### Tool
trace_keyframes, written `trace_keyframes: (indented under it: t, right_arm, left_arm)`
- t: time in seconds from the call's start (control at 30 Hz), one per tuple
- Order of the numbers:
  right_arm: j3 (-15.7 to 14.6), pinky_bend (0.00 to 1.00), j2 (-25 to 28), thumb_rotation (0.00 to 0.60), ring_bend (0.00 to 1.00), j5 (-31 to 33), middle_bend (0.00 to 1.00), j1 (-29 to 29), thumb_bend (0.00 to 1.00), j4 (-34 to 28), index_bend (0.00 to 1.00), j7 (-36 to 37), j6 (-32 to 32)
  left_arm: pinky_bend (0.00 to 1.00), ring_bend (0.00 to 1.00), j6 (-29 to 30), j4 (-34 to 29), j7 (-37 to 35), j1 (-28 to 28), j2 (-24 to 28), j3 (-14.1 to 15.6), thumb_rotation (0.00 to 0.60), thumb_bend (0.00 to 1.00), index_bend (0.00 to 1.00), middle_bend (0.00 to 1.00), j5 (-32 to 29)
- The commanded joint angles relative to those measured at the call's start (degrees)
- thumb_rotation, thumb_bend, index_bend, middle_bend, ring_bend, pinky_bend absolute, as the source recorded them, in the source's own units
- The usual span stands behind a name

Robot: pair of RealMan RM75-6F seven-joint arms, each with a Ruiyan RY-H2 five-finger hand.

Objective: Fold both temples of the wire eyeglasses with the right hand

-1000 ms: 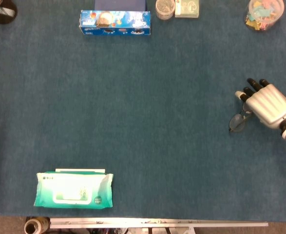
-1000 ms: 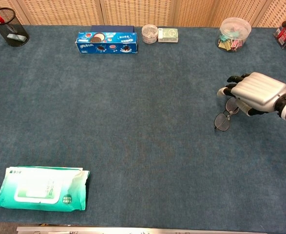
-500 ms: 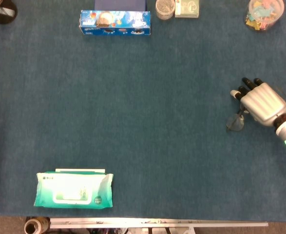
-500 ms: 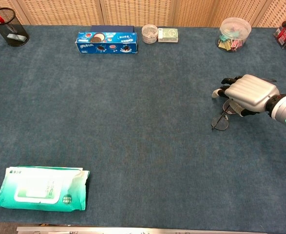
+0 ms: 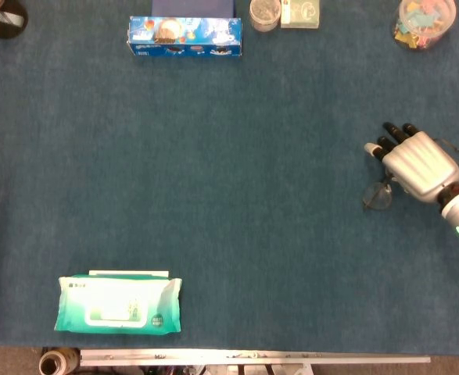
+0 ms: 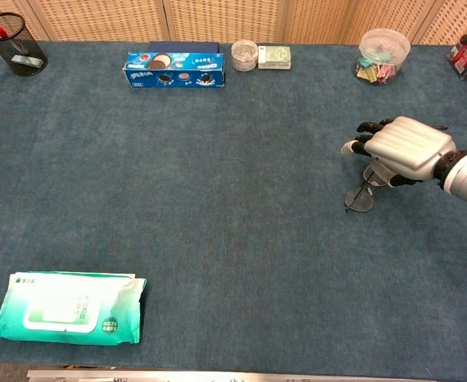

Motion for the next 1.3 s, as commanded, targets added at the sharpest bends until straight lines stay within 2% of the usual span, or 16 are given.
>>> trace_keyframes:
  t: [0.03,0.3,0.43,0.57,0.63,0.73,0.83,1.0,1.3]
  right_arm:
    - [-0.18,0.25,1.75,0.6,0.12,-1.11,0.3,-0.23,0.67,-2.81,0.23,-0.47,1.4]
    - [-1.54,0.25,5.8,0.6,0.12,-2.95,0.3,-1.07,0.67,-10.73,0.23,-4.66,3.44]
    - [-1.89,0.25,5.61,0.6,0.12,-4.83,0.3,-1.56,0.66,-11.2,0.25,-6.11,5.19]
    - [-1.75,0.25,2.01,0.6,0.12,-9.13,0.26,-2.39,0.51,-5.05,0.24,-5.87,9.68]
    - [-1.66,0.24,0.35,0.6,0.1,-10.36,0.2,-2.71,0.42,-2.03,0.19,-4.55,11.17]
    - [-1.41,0.2,-1.91,0.6,0.05,-11.49,0.14,-3.04,0.35,2.34,0.13,-2.37,12.79]
    - [-1.09,0.17,-3.99,0.6,0.01,-12.27,0.09,-3.35,0.31,6.27,0.08,-1.16,14.2]
    - [-1.31,0.14,-7.54,0.6,0.0,-14.36,0.04,-3.48,0.29,13.56,0.01,3.81,16.5]
    - [-2.19,0.13,-11.35,0.6,0.0,-15.98,0.04,-3.76,0.29,22.44,0.0,9.7,17.88]
  left_arm:
    - [0.71,0.54,-0.01,-0.02,0.04,0.0,0.0,-0.01,0.6,0.67,0.49,0.5,-0.04]
    - [0.71,0.54,0.01,-0.06,0.12,0.0,-0.03,-0.04,0.6,0.68,0.49,0.5,-0.06]
    - [0.71,0.54,0.01,-0.07,0.3,0.0,-0.08,0.01,0.6,0.67,0.49,0.5,0.02]
    - [0.71,0.54,0.14,-0.16,0.29,0.04,-0.05,0.07,0.6,0.67,0.49,0.5,0.2]
    - [0.71,0.54,0.2,-0.14,0.13,0.07,-0.02,0.03,0.6,0.67,0.49,0.5,0.17]
    - [0.71,0.54,0.17,-0.1,-0.14,0.08,0.08,-0.02,0.6,0.67,0.49,0.5,0.05]
    - [0.71,0.54,0.15,-0.09,-0.27,0.07,0.12,0.0,0.6,0.67,0.49,0.5,0.12]
    - [0.71,0.54,0.17,-0.13,-0.28,0.08,0.14,0.02,0.6,0.67,0.49,0.5,0.16]
    - [0.71,0.54,0.12,-0.12,-0.23,0.08,0.14,0.02,0.6,0.67,0.49,0.5,0.11]
